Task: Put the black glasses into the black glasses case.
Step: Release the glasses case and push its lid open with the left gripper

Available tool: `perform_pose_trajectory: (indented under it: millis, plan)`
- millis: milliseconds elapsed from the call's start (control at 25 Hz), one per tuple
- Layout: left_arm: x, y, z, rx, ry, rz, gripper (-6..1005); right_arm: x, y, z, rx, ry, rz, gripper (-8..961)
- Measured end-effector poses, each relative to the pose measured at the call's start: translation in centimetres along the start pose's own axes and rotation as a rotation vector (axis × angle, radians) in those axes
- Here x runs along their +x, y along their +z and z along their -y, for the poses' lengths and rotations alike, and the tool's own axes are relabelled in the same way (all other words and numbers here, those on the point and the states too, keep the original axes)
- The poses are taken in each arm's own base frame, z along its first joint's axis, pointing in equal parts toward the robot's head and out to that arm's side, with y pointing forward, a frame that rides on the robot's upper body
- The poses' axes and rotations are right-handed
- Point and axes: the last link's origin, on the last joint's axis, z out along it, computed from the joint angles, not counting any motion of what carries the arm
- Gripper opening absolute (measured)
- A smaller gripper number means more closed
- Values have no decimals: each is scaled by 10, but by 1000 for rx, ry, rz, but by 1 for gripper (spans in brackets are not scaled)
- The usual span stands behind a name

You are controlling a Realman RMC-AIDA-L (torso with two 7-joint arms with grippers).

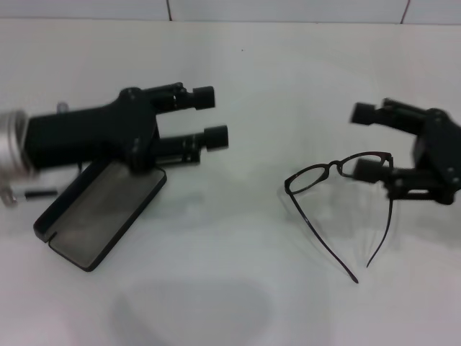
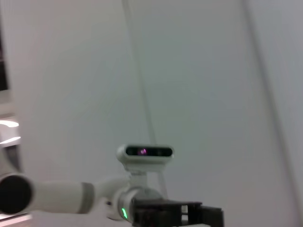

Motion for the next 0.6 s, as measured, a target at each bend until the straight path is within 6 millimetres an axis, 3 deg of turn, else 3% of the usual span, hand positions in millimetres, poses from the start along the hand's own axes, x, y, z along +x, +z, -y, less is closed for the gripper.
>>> perform_pose_trajectory:
  millis: [160,320,440,600]
  plan:
    - [43,11,11,196,3,265,722,3,-28,-2,112,10,39,883]
    - [78,16,14,524,49,515,716,10,-51,-10,215,13,83,883]
    - [91,16,9,681,32,577,700,15,-60,-15,255,15,96,882]
    - [86,20,3,751,-7,662,659,18,-63,-16,272,19,102,882]
